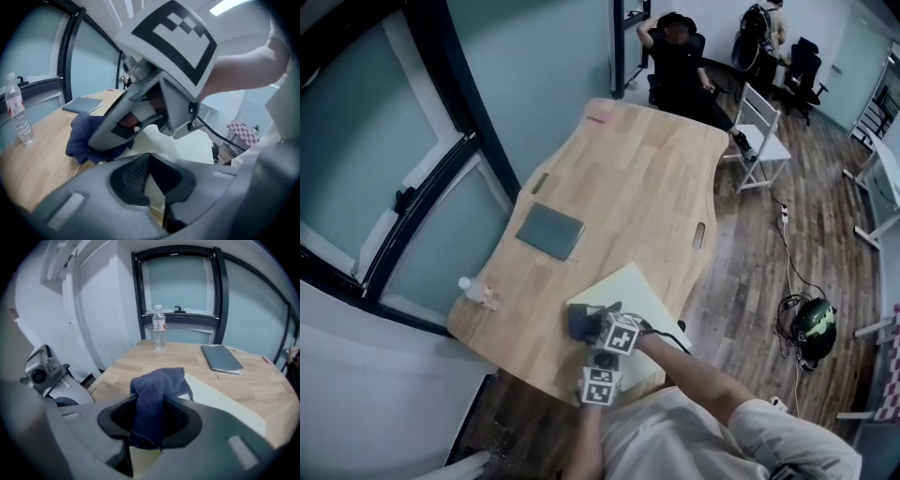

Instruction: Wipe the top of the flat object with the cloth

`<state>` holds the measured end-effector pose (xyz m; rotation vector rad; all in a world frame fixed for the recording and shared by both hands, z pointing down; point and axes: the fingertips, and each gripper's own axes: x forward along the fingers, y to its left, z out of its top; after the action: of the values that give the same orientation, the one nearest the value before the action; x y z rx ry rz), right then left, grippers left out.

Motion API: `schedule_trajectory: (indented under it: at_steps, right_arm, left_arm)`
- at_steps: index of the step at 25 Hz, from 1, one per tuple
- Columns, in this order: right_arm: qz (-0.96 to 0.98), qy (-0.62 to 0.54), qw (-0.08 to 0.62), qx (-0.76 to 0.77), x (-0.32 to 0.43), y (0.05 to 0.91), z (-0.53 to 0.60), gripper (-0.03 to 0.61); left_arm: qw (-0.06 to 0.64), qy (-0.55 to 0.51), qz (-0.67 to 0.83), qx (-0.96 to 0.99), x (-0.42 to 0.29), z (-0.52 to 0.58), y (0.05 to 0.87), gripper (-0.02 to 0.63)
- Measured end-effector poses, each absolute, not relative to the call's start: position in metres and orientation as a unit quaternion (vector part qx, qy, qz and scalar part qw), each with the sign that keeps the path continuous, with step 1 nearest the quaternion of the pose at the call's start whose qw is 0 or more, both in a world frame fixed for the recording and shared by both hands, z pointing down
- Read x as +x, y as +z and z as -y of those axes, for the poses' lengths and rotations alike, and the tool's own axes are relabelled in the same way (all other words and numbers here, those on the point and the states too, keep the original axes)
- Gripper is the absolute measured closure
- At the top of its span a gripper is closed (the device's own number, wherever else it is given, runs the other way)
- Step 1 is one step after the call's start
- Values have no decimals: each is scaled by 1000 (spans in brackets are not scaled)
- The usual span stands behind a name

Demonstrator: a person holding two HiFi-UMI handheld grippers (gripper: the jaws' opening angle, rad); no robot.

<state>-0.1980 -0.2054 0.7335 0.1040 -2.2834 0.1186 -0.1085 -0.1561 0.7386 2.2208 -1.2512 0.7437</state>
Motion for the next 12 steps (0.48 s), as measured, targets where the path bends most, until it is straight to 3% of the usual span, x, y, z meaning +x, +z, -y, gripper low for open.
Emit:
schedule_trajectory:
  at_steps: [12]
  right_arm:
    - [909, -5, 415, 45, -166, 735, 205, 440]
  left_arm:
    - [222, 270, 477, 806, -108, 155, 740, 606]
